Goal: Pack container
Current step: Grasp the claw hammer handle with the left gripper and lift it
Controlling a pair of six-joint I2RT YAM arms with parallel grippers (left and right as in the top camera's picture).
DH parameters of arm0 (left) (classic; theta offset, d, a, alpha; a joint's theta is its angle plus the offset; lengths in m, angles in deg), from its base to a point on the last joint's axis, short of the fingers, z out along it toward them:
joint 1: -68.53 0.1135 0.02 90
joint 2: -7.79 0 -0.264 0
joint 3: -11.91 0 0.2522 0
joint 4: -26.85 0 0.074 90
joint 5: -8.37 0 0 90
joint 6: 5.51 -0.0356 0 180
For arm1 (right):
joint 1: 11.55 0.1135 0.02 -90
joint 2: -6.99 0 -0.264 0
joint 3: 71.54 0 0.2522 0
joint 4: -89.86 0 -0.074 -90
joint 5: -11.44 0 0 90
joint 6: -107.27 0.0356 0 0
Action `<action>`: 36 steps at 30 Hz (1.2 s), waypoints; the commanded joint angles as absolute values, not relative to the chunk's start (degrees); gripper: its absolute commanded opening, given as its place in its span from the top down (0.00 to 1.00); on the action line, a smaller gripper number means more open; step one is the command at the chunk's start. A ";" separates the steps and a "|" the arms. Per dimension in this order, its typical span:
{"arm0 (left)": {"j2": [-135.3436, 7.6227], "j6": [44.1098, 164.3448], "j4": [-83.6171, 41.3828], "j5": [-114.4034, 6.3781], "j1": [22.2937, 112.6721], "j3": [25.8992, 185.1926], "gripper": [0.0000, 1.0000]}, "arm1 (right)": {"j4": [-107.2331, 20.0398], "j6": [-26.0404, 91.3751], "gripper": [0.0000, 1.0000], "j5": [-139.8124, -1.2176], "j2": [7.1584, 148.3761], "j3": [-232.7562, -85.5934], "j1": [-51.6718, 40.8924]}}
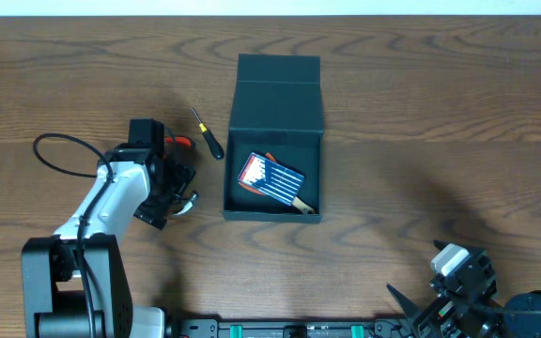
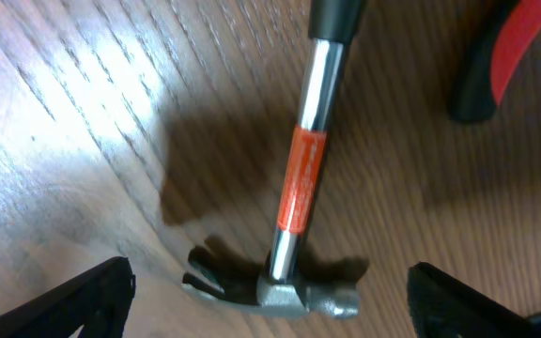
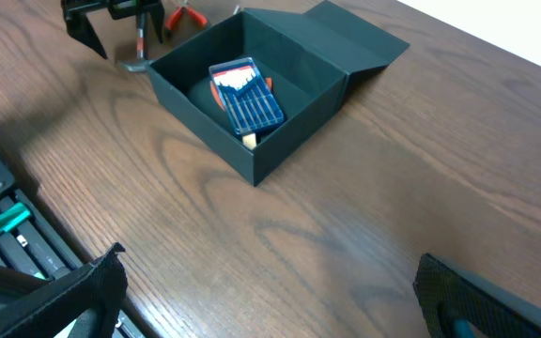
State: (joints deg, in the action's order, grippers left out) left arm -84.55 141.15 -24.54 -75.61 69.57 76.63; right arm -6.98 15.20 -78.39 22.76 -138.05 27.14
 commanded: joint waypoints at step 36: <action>-89.90 140.11 -21.85 -74.97 70.88 76.41 0.94 | -6.98 15.97 0.01 -79.01 22.63 -138.07 26.93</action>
